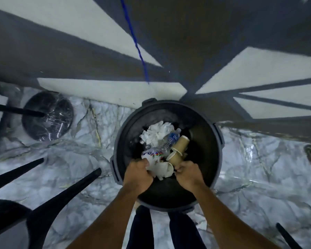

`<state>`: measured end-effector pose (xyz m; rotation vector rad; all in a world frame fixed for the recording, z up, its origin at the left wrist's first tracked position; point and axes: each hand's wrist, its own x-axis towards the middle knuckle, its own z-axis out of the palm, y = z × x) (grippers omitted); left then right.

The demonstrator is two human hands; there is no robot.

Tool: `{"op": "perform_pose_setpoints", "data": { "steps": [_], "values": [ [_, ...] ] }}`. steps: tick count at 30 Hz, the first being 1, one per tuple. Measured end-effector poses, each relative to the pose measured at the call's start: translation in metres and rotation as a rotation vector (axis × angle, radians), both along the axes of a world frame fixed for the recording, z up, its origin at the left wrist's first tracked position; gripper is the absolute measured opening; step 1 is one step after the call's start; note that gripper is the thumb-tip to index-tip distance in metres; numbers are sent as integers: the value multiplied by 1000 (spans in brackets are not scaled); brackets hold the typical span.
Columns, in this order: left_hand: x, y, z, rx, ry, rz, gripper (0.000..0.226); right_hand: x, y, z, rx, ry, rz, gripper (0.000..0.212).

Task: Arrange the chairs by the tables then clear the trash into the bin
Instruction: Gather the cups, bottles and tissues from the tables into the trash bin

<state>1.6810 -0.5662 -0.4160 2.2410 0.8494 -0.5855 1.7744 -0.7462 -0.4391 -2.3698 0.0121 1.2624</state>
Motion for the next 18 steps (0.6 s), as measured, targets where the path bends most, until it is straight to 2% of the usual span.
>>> {"op": "perform_pose_setpoints", "data": {
  "steps": [2,7,11,15,18],
  "values": [
    [-12,5,42,69,-59,-9,23,-3,15,53,23,-53,147,14],
    [-52,28,142,138,-175,86,34,-29,63,164,76,-210,491,25],
    [-102,48,217,180,-224,207,35,-68,107,241,146,-303,625,34],
    [-179,70,265,225,-227,343,45,-126,145,301,222,-357,751,24],
    [-244,76,300,272,-294,445,43,-183,173,338,286,-394,865,32]
  ]
}}
